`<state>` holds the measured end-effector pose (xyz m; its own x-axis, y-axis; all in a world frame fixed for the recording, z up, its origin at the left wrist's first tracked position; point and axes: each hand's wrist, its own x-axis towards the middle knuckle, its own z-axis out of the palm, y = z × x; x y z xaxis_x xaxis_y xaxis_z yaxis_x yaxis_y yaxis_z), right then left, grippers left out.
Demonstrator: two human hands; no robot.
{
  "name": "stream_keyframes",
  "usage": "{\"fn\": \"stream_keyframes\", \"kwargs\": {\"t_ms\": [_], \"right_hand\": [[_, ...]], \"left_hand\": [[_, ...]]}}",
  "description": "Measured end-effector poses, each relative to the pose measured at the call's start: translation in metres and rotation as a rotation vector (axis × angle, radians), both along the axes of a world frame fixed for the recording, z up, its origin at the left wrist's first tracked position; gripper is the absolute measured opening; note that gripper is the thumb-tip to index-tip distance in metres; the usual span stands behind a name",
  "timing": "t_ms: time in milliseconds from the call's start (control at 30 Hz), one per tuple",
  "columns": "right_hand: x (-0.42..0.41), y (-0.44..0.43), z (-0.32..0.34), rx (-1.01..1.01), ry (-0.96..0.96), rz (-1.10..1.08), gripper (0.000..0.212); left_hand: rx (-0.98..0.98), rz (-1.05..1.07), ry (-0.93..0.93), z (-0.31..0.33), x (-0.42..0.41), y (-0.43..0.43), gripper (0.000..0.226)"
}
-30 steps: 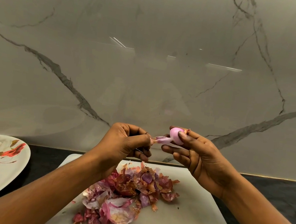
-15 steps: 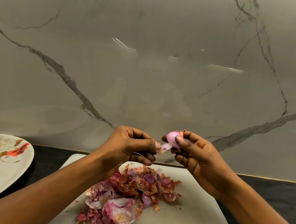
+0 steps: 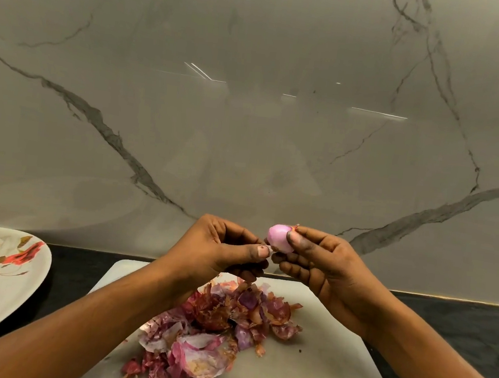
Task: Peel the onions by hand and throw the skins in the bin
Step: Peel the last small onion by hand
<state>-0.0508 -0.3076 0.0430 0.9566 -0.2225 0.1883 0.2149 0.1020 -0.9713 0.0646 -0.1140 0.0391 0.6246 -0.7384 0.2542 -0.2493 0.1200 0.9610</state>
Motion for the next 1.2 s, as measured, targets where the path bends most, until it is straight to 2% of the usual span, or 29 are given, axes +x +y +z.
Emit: {"fn": "stream_keyframes", "kwargs": {"t_ms": [167, 300, 400, 500, 667, 767, 1200], "right_hand": [[-0.002, -0.007, 0.006, 0.071, -0.042, 0.023, 0.041], [-0.003, -0.004, 0.001, -0.078, -0.016, 0.067, 0.037], [-0.002, -0.005, -0.001, -0.174, 0.002, 0.054, 0.043], [-0.002, -0.007, -0.001, -0.221, -0.013, 0.037, 0.048], [-0.004, -0.005, 0.0, -0.338, -0.036, 0.005, 0.044], [-0.002, -0.004, -0.003, -0.415, -0.022, -0.021, 0.053], [0.0, -0.005, -0.01, -0.563, -0.08, -0.035, 0.055]], "left_hand": [[0.007, 0.05, -0.019, 0.001, 0.004, 0.001, 0.012], [0.054, 0.034, -0.064, 0.0, 0.004, 0.001, 0.008], [0.076, 0.015, -0.068, 0.001, 0.004, 0.001, 0.018], [0.043, 0.043, -0.036, 0.001, 0.005, 0.0, 0.019], [-0.024, 0.116, -0.097, 0.0, 0.003, 0.0, 0.012], [-0.038, 0.114, -0.096, 0.0, 0.001, 0.0, 0.014], [-0.025, 0.14, -0.103, 0.001, 0.0, -0.001, 0.014]]}}
